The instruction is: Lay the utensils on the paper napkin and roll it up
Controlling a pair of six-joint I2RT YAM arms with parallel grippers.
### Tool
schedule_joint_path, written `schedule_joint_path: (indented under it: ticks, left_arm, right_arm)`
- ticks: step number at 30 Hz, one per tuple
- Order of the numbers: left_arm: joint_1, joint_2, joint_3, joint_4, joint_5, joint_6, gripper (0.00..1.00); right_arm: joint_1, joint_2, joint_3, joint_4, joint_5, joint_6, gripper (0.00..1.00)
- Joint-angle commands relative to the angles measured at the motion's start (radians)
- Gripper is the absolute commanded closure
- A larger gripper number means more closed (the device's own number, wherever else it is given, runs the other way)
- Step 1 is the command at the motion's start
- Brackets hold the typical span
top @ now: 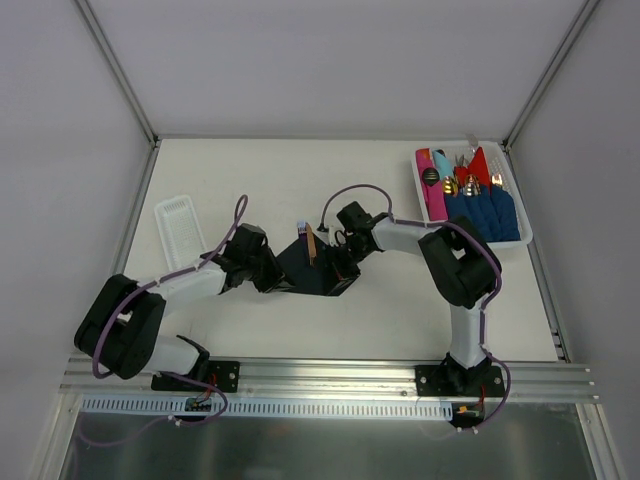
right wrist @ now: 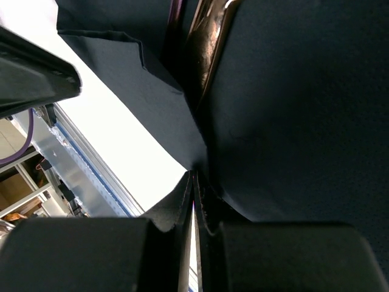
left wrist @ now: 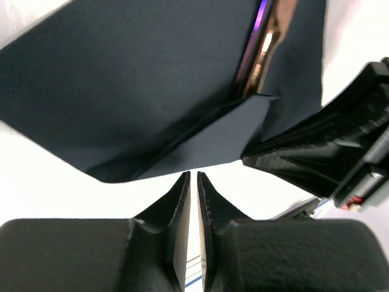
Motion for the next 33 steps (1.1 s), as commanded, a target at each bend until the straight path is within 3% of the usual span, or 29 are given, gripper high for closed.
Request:
schedule_joint_path:
  ticks: [1,8,17,24,33]
  left_arm:
    - [-0.009,0.054,0.031,0.037,0.019,-0.010,0.92]
    - [-0.003,0.115,0.019,0.034,-0.004,-0.076,0.96]
    - [0.057,-0.038,-0.087,-0.024,-0.102,-0.130,0.97]
    - [0.111,-0.162,-0.085,-0.113,-0.145,-0.055,0.96]
    - [0.056,-0.125,0.046,-0.102,-0.097,0.054,0.96]
  right_arm:
    - [-0.013,0.025,0.017,-0.014,0.037,-0.001,0.95]
    - [-0.022,0.029,0.021,-0.024,0.040,-0.006,0.95]
    - [-0.027,0.029,0.014,-0.037,0.054,-0.023,0.95]
    - [-0.031,0.031,0.017,-0.047,0.060,-0.033,0.95]
    - [-0.033,0.032,0.021,-0.051,0.048,-0.035,0.95]
